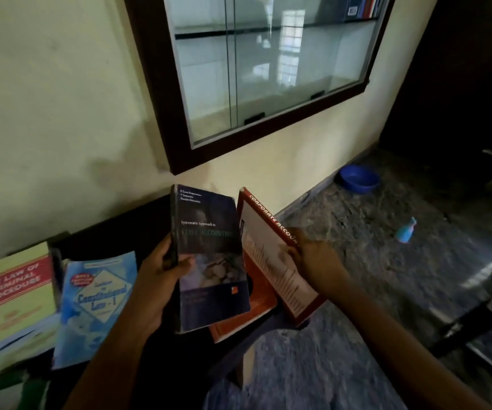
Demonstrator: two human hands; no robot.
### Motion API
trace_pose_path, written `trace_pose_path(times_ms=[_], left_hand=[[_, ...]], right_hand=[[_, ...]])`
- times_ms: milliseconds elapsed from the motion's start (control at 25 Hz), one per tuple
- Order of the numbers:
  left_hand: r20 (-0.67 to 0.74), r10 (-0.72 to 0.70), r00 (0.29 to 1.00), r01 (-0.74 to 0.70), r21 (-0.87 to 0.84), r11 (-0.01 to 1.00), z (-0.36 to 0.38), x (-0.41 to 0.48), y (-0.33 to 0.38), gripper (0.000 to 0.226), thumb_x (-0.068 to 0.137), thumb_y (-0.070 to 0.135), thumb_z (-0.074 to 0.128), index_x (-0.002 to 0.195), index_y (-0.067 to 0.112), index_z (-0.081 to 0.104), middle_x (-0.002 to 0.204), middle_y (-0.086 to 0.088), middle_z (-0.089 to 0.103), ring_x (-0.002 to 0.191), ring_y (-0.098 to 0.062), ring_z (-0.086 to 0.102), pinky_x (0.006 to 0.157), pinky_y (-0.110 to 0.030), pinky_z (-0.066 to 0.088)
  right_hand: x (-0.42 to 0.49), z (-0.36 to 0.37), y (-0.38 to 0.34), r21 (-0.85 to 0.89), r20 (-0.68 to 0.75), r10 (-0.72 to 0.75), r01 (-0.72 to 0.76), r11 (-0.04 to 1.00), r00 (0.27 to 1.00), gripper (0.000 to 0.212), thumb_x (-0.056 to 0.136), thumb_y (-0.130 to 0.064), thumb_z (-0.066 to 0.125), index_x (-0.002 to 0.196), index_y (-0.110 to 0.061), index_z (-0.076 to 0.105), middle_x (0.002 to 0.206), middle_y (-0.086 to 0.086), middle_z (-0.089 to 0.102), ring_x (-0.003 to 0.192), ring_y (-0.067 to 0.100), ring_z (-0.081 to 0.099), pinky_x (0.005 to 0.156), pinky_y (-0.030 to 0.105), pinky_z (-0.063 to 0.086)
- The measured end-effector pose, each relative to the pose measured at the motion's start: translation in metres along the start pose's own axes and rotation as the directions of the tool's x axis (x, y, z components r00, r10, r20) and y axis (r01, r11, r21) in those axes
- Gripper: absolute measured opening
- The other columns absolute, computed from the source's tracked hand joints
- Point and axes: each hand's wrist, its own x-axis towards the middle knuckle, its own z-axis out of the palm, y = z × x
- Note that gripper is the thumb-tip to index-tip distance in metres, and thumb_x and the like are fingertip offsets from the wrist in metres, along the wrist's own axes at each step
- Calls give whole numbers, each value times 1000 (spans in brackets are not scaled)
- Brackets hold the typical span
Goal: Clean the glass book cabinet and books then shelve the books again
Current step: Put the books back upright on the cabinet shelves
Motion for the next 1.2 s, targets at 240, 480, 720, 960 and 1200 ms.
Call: trace_pose_path(times_ms=[240,480,720,960,1200], left_hand=[[48,12,999,-21,196,980,95,41,-1,48,86,12,63,130,25,51,111,-2,66,101,-23,64,88,-43,50],[105,206,973,-231,405,885,236,147,15,60,87,17,63,141,25,39,122,-13,61,102,-23,59,84,-36,48],[95,370,924,-377,376,846,392,292,68,58,89,14,60,141,25,37,122,-12,62,98,-25,61,76,-25,45],[127,497,858,-508,343,790,532,422,126,55,88,13,61,140,18,43,119,-7,63,91,-12,58,68,-17,45],[-87,732,676,-676,323,662,668,540,202,51,92,18,56,141,14,41,115,-14,64,87,-16,57,77,-25,43]], right_hand=[[9,-58,76,120,-39,112,-106,987,993,38,99,-31,39,135,-18,39,119,7,63,99,19,63,75,23,46],[86,-128,202,162,-171,265,-239,958,949,36,99,-29,39,133,-20,38,118,4,61,83,4,57,65,8,40],[228,-235,329,124,-313,371,-349,929,874,36,99,-27,40,133,-17,37,122,8,60,82,10,57,55,9,37],[350,-328,426,184,-464,294,-234,955,835,37,99,-26,39,134,-20,35,121,5,59,86,11,60,61,12,44],[494,-412,519,188,-577,151,-49,981,802,38,98,-29,39,135,-22,32,107,-4,56,74,-1,52,47,8,41]])
